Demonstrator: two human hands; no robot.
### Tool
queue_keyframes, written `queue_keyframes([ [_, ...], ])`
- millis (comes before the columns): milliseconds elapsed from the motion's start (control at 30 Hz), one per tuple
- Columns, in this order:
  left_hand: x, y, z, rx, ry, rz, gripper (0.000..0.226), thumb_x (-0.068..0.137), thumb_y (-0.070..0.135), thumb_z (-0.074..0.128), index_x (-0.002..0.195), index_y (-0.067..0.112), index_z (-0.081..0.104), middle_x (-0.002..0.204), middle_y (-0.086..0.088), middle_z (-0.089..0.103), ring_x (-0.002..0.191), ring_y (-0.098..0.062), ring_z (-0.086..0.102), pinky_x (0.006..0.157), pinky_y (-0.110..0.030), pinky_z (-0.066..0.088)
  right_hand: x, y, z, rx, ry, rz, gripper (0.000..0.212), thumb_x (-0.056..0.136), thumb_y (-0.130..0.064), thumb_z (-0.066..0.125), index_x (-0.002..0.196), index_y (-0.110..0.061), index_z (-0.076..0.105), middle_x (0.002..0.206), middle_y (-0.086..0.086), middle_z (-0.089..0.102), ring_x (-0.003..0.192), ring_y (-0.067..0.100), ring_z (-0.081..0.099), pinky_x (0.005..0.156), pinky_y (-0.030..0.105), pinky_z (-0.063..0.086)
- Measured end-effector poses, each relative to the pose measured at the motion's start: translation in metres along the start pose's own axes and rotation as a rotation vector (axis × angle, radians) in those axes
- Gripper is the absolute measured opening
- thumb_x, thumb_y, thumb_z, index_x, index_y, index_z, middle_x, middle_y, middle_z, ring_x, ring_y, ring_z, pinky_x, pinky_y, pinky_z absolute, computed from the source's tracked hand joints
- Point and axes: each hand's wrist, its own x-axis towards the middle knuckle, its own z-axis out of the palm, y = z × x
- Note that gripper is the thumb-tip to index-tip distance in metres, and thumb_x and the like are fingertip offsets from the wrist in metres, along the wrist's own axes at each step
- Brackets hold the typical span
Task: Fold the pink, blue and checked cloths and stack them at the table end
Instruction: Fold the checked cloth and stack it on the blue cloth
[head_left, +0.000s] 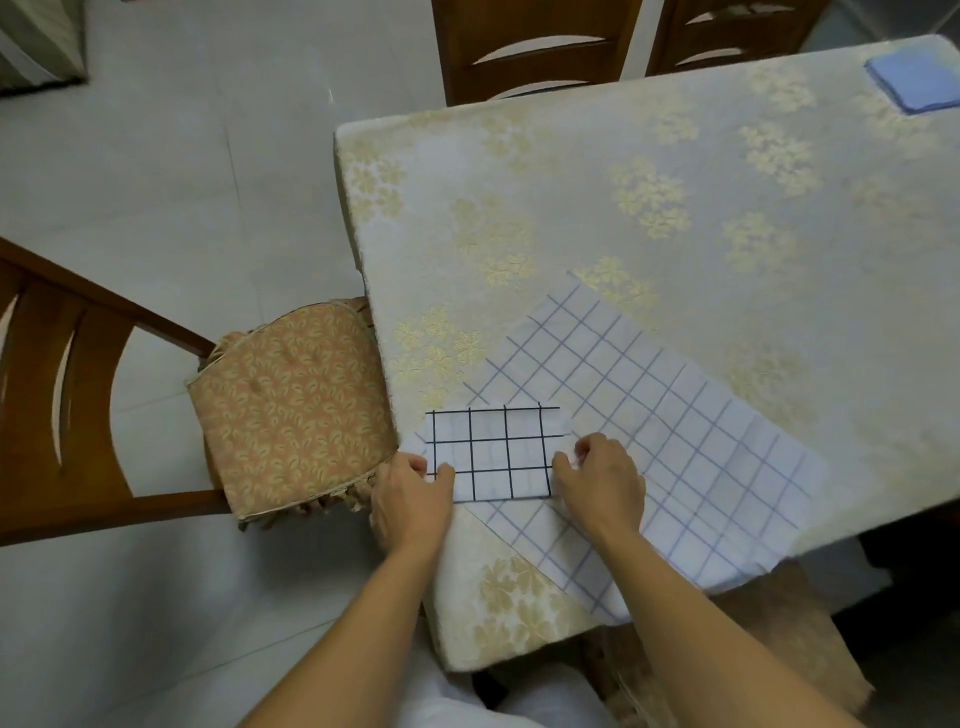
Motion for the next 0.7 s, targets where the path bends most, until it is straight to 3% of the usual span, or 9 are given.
queue_keyframes([
  [167,0.0,0.005,0.003,0.037,0.012,-0.033,0.021,0.088,0.04,0.064,0.094,0.022,0.054,0.103,-0.001,0.058,0.093,-0.022,0.054,0.083,-0.038,0.047,0.0,-0.008,0.004,0.064,-0.024,0.086,0.032,0.092,-0.041,0.057,0.11,-0.014,0.056,0.107,0.003,0.059,0.091,0.022,0.054,0.082,0.041,0.05],
  [300,0.001,0.011,0.005,0.046,-0.002,-0.1,0.026,0.09,0.038,0.064,0.103,0.017,0.054,0.11,-0.005,0.057,0.092,-0.021,0.049,0.077,-0.033,0.039,0.002,-0.019,0.005,0.106,-0.059,0.161,0.041,0.094,-0.043,0.058,0.118,-0.01,0.052,0.111,0.006,0.061,0.087,0.021,0.049,0.07,0.033,0.041],
  [467,0.001,0.017,0.007,-0.02,-0.047,-0.191,0.031,0.092,0.034,0.063,0.11,0.012,0.052,0.105,-0.003,0.054,0.091,-0.021,0.046,0.076,-0.031,0.034,0.003,-0.025,0.007,0.219,-0.124,0.249,0.05,0.093,-0.046,0.061,0.125,-0.011,0.047,0.11,0.005,0.057,0.09,0.024,0.052,0.074,0.035,0.042],
  [567,0.005,0.014,0.008,-0.049,-0.102,-0.197,0.021,0.094,0.036,0.06,0.094,0.015,0.056,0.099,-0.003,0.058,0.09,-0.022,0.049,0.075,-0.031,0.036,0.007,-0.022,0.01,0.31,-0.157,0.279,0.048,0.09,-0.047,0.065,0.118,-0.011,0.053,0.111,0.006,0.06,0.096,0.026,0.058,0.079,0.039,0.05],
  [700,0.007,0.006,0.007,-0.1,-0.124,-0.111,0.034,0.093,0.032,0.059,0.068,0.021,0.04,0.081,-0.004,0.05,0.076,-0.022,0.045,0.066,-0.032,0.035,0.009,-0.02,0.01,0.391,-0.145,0.257,0.03,0.083,-0.039,0.071,0.092,-0.013,0.059,0.111,0.013,0.059,0.081,0.022,0.058,0.063,0.031,0.045],
])
